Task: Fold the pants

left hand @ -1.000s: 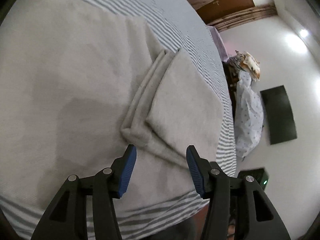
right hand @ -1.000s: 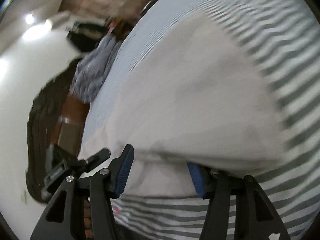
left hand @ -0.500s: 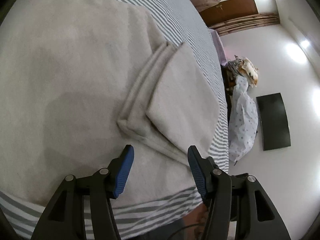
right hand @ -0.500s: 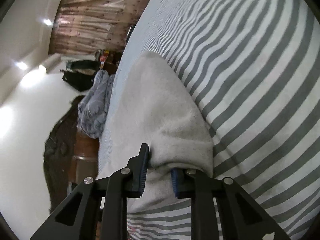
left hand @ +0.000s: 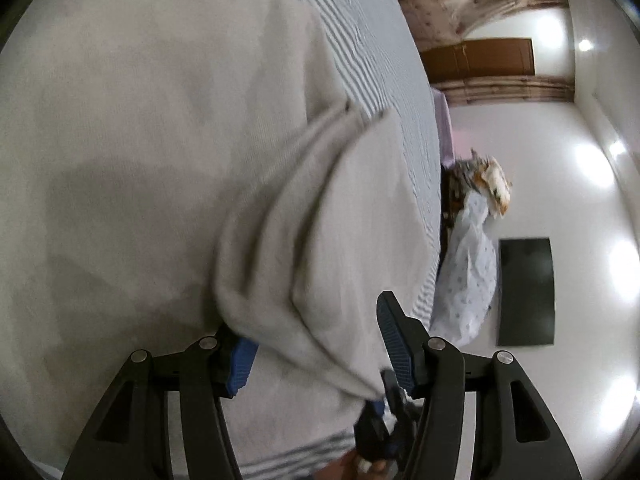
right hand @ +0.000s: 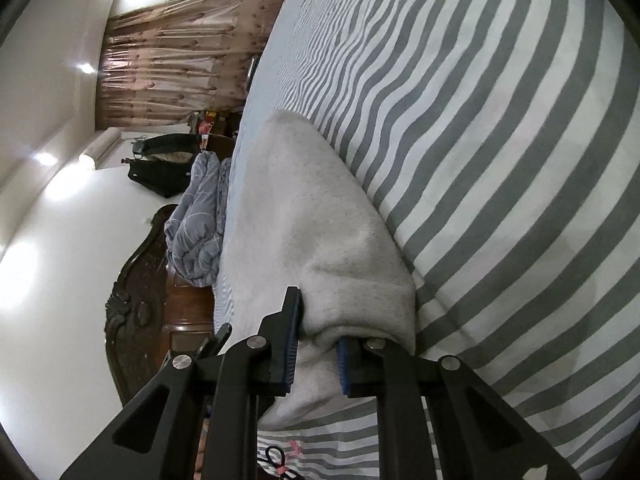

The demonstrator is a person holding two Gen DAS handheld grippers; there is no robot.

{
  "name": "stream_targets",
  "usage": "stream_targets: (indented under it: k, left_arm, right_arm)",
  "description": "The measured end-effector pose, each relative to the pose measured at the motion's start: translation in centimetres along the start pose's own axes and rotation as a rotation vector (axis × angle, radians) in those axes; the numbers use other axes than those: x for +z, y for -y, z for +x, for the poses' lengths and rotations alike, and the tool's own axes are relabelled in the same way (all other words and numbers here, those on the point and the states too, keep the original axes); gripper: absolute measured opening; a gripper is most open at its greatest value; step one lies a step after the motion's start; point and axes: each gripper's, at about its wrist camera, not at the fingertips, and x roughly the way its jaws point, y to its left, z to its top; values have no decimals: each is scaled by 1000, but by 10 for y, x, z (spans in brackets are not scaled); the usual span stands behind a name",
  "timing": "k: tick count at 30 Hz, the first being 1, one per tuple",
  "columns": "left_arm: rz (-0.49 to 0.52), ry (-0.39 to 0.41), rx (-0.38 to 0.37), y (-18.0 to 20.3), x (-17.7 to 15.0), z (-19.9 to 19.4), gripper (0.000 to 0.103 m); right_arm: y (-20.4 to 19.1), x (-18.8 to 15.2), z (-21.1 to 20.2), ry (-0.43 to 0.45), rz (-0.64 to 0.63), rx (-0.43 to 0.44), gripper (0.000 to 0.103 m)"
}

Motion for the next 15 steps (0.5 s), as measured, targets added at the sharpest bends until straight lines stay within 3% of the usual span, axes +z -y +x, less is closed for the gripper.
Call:
stream_targets:
  k: [2,4,7,10,15]
  left_arm:
    - [6,34,12,-2,2,-6,55]
    - [35,36,57,0,3,-5,41]
    - [60,22,83,1,5,0,30]
    - [64,6,85,3,4,2,25]
    - [153,17,122,25,0,-3,23]
  right_arm:
    - [3,1,-4,-1,-9,0,13]
    - [2,0,-3,-4,-23,-2,13]
    - [1,-2,-5,-8,-34,2,18]
    - [-4,-1,-6,-5,-35,-8,20]
    - [-10,1,-4,-13,-42,-37,17]
